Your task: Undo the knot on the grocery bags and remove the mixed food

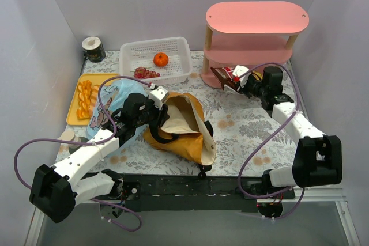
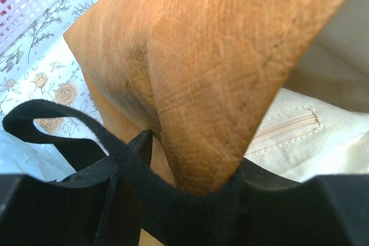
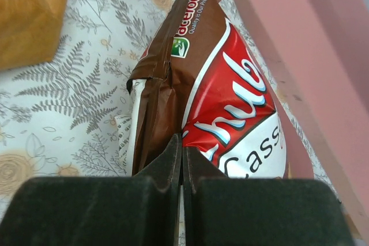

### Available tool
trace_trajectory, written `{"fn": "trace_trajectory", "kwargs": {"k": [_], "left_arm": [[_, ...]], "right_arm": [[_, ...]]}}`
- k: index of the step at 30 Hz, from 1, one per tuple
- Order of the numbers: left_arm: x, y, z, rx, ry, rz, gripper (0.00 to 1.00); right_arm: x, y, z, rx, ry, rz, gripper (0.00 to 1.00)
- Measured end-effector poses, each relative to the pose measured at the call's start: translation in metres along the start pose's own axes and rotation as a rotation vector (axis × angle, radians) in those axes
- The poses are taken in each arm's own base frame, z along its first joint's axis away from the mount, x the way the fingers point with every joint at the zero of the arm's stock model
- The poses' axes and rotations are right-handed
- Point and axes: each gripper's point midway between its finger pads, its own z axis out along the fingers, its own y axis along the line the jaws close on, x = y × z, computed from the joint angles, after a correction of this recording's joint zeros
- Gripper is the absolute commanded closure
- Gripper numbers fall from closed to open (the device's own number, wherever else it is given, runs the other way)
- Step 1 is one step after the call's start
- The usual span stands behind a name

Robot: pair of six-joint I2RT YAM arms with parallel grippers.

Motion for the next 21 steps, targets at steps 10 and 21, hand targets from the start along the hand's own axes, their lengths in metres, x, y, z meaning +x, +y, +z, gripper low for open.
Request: {"fn": "trace_trajectory", "kwargs": {"k": [10,21], "left_arm": [[0.002,0.000,0.000,0.000,0.007,0.001,0.57],[0.003,0.003,0.000,-0.008,0.008,0.010,0.55]], "right_arm": [[0.048,-0.005,0.033,0.065,0.105,-0.178,0.99],[0.059,-0.019,0.062,0.131,0.137,-0.274,0.99]]}}
